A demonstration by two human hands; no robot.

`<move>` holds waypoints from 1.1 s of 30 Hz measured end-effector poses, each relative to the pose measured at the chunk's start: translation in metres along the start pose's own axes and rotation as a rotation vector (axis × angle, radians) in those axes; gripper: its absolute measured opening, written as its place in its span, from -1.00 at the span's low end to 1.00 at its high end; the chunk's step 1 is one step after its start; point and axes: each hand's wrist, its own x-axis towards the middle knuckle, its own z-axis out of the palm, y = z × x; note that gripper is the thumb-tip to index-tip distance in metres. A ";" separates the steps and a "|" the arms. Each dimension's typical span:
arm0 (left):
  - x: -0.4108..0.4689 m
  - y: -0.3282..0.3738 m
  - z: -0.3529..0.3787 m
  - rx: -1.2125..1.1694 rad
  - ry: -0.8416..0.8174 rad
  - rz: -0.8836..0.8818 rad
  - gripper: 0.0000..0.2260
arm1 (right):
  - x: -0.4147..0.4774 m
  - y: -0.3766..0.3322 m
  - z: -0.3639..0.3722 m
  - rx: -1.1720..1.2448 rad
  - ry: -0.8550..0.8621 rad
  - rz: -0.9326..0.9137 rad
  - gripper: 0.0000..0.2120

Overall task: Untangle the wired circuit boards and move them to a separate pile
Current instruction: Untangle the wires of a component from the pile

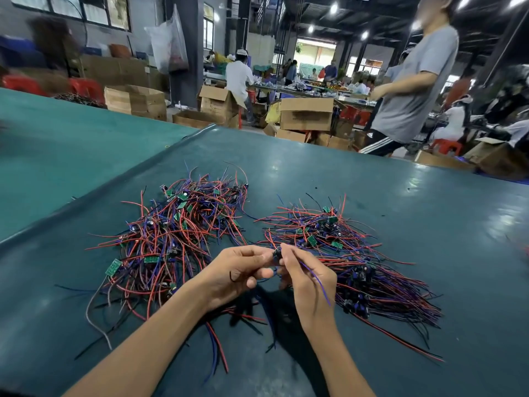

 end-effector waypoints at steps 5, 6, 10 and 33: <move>0.001 -0.002 0.003 -0.039 0.009 -0.048 -0.68 | 0.035 -0.016 -0.004 0.289 0.160 0.155 -0.90; 0.001 -0.003 0.003 -0.048 0.014 -0.056 -0.68 | 0.050 -0.019 -0.008 0.339 0.215 0.217 -0.91; 0.000 -0.003 0.001 -0.032 0.017 -0.049 -0.71 | 0.106 -0.029 -0.026 0.420 0.367 0.429 -0.94; -0.001 -0.001 0.009 0.012 0.226 0.126 -0.81 | 0.053 -0.029 0.010 -0.171 0.290 0.037 -0.81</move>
